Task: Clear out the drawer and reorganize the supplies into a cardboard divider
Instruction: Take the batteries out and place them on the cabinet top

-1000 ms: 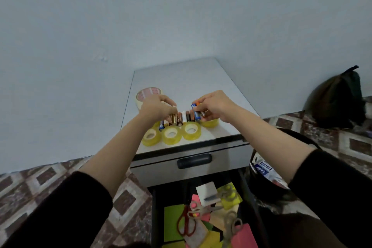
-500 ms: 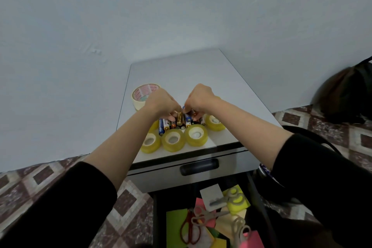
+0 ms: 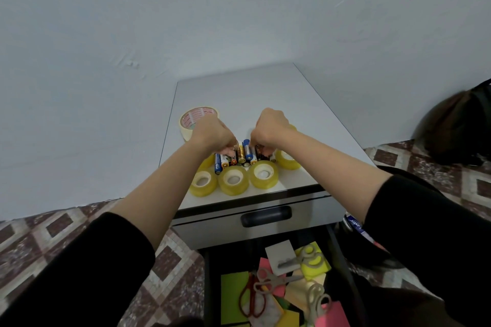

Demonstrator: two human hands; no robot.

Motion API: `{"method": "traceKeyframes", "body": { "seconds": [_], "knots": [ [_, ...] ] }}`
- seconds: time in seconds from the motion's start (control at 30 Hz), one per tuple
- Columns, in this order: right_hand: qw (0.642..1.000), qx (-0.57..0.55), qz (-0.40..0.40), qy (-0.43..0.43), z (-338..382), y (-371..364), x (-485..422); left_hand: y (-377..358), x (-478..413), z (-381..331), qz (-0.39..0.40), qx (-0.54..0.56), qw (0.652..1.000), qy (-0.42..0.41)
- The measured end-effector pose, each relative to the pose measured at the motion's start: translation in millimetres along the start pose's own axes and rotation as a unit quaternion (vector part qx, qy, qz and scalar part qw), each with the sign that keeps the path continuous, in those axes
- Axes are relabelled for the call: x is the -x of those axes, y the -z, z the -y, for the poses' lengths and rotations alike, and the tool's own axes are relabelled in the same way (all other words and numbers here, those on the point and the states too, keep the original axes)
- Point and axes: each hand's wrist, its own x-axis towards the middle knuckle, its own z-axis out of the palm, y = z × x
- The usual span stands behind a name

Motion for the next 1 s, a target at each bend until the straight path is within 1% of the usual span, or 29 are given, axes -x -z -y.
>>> {"method": "traceKeyframes", "body": {
  "seconds": [0.17,0.37,0.47,0.53,0.63,0.7,0.77,0.9,1.0],
  "knots": [
    [1.0,-0.023,0.013,-0.014,3.3,2.1,3.4,2.5,8.6,3.2,-0.018,0.04,0.999,-0.006],
    [0.998,-0.067,-0.007,-0.015,-2.9,13.6,20.5,5.7,38.9,5.5,-0.018,0.104,0.994,-0.033],
    [0.996,-0.081,-0.017,-0.014,-11.5,22.1,40.3,2.3,61.9,8.6,-0.019,0.148,0.987,-0.056],
    [0.995,-0.102,-0.011,-0.01,-17.4,27.4,61.1,-2.1,79.3,12.4,-0.018,0.169,0.983,-0.07],
    [0.989,-0.146,-0.013,0.016,-28.9,27.9,97.9,-14.9,106.1,21.2,-0.013,0.208,0.975,-0.082],
    [0.982,-0.186,0.0,0.03,-38.5,21.3,125.5,-27.5,125.8,28.6,0.002,0.232,0.969,-0.081],
    [0.978,-0.203,0.028,0.041,-50.7,8.0,151.4,-43.8,144.7,38.9,0.023,0.241,0.967,-0.078],
    [0.978,-0.196,0.059,0.042,-84.8,-27.1,183.4,-82.7,177.4,67.8,0.065,0.25,0.964,-0.062],
    [0.983,-0.164,0.075,0.027,-111.5,-53.1,193.0,-111.8,195.8,92.1,0.08,0.225,0.971,-0.029]
  ]
}}
